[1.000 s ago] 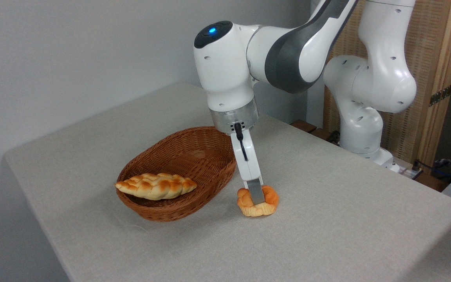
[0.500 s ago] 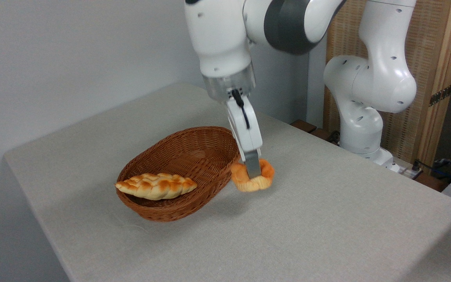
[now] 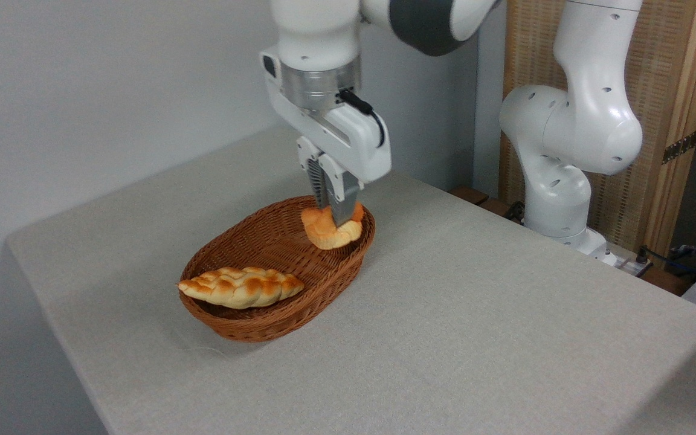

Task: Put bread into the basket
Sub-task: 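Lift the held bun and carry it over the wicker basket, then lower the bun into the basket beside the pastry and open the gripper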

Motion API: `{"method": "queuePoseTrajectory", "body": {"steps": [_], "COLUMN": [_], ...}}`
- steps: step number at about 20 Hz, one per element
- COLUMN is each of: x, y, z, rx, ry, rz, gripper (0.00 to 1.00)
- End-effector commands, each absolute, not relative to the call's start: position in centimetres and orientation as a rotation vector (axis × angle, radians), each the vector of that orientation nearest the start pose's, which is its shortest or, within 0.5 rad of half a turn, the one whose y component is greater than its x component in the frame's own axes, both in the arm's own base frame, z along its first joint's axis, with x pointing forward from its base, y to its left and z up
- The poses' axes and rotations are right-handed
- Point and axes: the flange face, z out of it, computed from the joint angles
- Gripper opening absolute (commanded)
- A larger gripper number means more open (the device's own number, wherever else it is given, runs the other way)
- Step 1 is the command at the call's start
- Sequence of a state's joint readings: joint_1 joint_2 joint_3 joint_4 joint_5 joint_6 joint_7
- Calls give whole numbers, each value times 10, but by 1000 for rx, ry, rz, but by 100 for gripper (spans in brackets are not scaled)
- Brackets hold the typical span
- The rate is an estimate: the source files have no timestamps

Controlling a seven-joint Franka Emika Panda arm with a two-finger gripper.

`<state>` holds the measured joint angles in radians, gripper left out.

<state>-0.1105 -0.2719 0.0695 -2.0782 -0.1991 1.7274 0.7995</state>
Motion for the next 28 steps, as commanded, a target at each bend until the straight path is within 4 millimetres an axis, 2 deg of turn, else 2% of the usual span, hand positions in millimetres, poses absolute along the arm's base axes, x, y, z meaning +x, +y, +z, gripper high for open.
{"method": "queuePoseTrajectory", "body": {"steps": [1,3,4,7,8,13,20,28], "x": [474,476,477,478,479,483,479,484], "y": [-79,-95,-100,-104,-105,-112,-122,-116], "z": [521,510,504,500,498,491,483,512], "rx": [-3128,-3123,-3114,-3110,-3108,-3097,-3082,-3055], "ry": [1301,1303,1311,1318,1319,1332,1362,1365], "rz": [101,147,173,182,175,166,196,106], "gripper": [38,70,80,82,88,98,100,100]}}
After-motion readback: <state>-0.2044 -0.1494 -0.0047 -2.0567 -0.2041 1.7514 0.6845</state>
